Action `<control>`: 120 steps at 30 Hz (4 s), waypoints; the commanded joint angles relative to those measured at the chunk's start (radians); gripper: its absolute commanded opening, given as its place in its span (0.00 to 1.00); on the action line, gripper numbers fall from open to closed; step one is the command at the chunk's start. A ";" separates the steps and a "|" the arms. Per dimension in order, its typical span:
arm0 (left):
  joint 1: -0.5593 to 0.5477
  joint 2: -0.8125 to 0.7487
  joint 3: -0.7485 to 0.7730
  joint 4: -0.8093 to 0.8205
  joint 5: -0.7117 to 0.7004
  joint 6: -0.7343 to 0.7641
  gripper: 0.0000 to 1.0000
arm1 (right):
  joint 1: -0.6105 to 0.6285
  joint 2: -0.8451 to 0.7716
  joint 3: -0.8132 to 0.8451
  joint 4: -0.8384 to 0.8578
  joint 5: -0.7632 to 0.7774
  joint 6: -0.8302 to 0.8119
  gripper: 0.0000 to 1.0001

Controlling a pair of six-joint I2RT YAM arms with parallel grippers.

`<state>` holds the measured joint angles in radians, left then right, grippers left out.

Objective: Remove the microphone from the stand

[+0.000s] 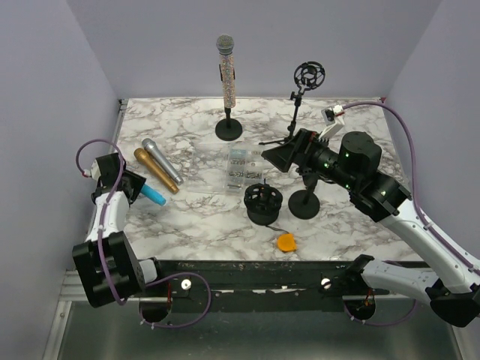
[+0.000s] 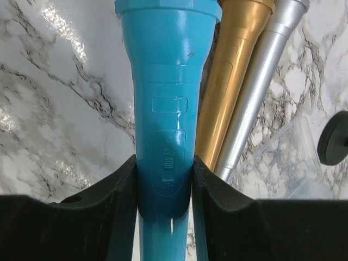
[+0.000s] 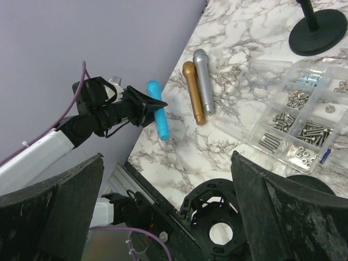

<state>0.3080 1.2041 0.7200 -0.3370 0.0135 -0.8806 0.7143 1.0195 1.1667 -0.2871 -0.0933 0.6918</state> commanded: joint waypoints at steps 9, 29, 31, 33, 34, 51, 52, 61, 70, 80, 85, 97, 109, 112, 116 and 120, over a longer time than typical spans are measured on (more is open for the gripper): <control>0.069 0.195 0.029 0.123 0.200 -0.001 0.16 | 0.003 -0.019 -0.027 -0.007 -0.006 0.026 1.00; 0.097 0.325 0.056 0.174 0.322 0.007 0.51 | 0.003 -0.070 -0.035 -0.050 0.030 0.015 1.00; 0.096 0.333 0.058 0.180 0.339 0.006 0.52 | 0.003 -0.071 -0.032 -0.058 0.035 0.009 1.00; 0.096 0.329 0.057 0.180 0.341 0.003 0.52 | 0.004 -0.069 -0.023 -0.073 0.046 -0.003 1.00; 0.096 0.325 0.055 0.183 0.343 0.003 0.52 | 0.003 -0.068 -0.015 -0.087 0.057 -0.013 1.00; 0.057 -0.030 -0.004 0.242 0.373 0.047 0.74 | 0.001 0.026 0.179 -0.305 0.568 -0.246 1.00; 0.038 -0.049 0.001 0.241 0.369 0.057 0.76 | 0.001 0.044 0.190 -0.304 0.579 -0.251 1.00; -0.267 -0.107 0.199 0.260 0.422 0.093 0.86 | -0.075 0.313 0.357 -0.339 0.540 -0.185 0.97; -0.472 0.046 0.494 0.239 0.574 0.285 0.88 | -0.380 0.467 0.382 -0.248 0.034 -0.131 0.88; -0.475 0.053 0.467 0.247 0.630 0.283 0.88 | -0.563 0.595 0.307 -0.142 -0.207 -0.057 0.64; -0.474 0.063 0.469 0.254 0.649 0.275 0.88 | -0.589 0.664 0.268 -0.051 -0.336 0.009 0.63; -0.439 0.055 0.451 0.289 0.672 0.262 0.93 | -0.607 0.750 0.052 0.375 -0.434 0.247 0.63; -0.398 0.062 0.429 0.332 0.708 0.213 0.93 | -0.607 0.799 -0.007 0.573 -0.408 0.419 0.52; -0.395 0.061 0.425 0.355 0.713 0.207 0.93 | -0.607 0.823 0.003 0.578 -0.416 0.441 0.49; -0.392 0.067 0.423 0.360 0.715 0.200 0.93 | -0.607 0.841 0.007 0.578 -0.423 0.456 0.48; -0.389 0.071 0.419 0.370 0.722 0.190 0.93 | -0.607 0.847 0.011 0.576 -0.426 0.456 0.48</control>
<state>-0.0906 1.2694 1.1530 -0.0086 0.6968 -0.6762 0.1139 1.8511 1.1721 0.2642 -0.5030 1.1301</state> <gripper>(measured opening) 0.928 0.487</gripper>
